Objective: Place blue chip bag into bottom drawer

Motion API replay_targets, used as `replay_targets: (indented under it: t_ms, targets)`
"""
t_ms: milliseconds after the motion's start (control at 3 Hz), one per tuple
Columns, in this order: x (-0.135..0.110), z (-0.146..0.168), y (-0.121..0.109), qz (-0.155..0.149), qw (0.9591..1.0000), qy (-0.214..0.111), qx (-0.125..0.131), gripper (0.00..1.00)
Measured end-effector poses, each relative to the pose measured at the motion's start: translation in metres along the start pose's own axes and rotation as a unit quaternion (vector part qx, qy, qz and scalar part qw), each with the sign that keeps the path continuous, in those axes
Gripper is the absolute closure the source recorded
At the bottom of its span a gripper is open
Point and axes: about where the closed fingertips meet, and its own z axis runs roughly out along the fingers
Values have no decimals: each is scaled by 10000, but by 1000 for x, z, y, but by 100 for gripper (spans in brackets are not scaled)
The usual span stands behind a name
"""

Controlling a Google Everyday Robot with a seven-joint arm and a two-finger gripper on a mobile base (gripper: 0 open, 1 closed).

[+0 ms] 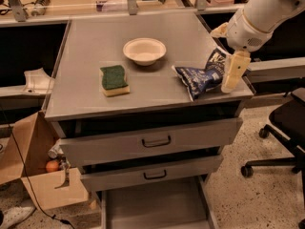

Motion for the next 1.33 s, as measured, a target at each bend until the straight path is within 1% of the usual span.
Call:
replay_targets:
  t_ms: [333, 667, 1000, 1333]
  targets:
    - [5, 8, -11, 58, 9999, -38, 73, 0]
    - [-1, 44, -59, -345, 9989, -297, 126, 0]
    - [1, 45, -57, -298, 9991, -289, 108, 0]
    - [6, 48, -47, -177, 9995, -253, 34, 0]
